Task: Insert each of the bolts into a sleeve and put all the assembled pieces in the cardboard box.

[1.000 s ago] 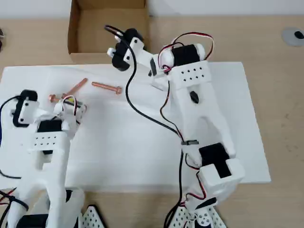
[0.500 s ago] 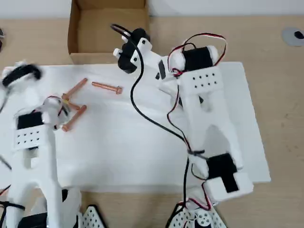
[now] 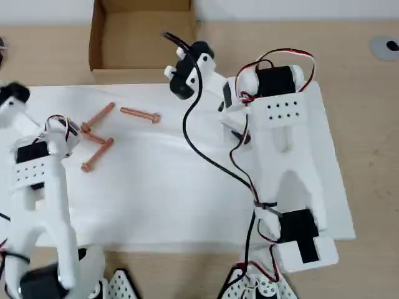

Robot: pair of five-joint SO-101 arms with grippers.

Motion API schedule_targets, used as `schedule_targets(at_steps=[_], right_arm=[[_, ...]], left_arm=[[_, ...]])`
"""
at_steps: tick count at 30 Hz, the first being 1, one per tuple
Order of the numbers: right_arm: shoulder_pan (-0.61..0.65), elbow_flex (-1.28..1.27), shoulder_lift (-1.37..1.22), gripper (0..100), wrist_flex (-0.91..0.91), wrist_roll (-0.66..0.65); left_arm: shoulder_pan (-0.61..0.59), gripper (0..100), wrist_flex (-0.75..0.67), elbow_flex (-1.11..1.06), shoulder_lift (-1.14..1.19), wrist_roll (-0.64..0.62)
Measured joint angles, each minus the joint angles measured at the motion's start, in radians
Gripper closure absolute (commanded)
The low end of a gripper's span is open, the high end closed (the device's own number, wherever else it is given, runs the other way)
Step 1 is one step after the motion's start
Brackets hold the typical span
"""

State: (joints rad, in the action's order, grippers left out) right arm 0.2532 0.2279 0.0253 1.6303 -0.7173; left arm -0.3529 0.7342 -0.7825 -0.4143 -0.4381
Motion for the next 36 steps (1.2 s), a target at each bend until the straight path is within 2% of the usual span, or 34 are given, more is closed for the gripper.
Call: schedule_targets(at_steps=[5,10,21,31,36], right_arm=[[0.002,-0.003,0.002,98.8,0.02,0.0],[0.002,-0.003,0.002,98.8,0.026,0.0],[0.002,-0.003,0.002,98.8,0.077,0.028],[0.002,-0.003,0.002,98.8,0.12,0.034],[0.002,-0.003,0.002,98.8,0.13,0.063]], left_arm=[[0.0,88,-0.031,0.0,0.103,-0.348],[0.002,88,-0.009,0.025,0.169,-0.491],[0.005,88,0.0,0.201,0.404,-0.512],[0.0,88,0.14,0.486,0.657,-0.493],[0.0,99,0.253,0.615,0.74,-0.493]])
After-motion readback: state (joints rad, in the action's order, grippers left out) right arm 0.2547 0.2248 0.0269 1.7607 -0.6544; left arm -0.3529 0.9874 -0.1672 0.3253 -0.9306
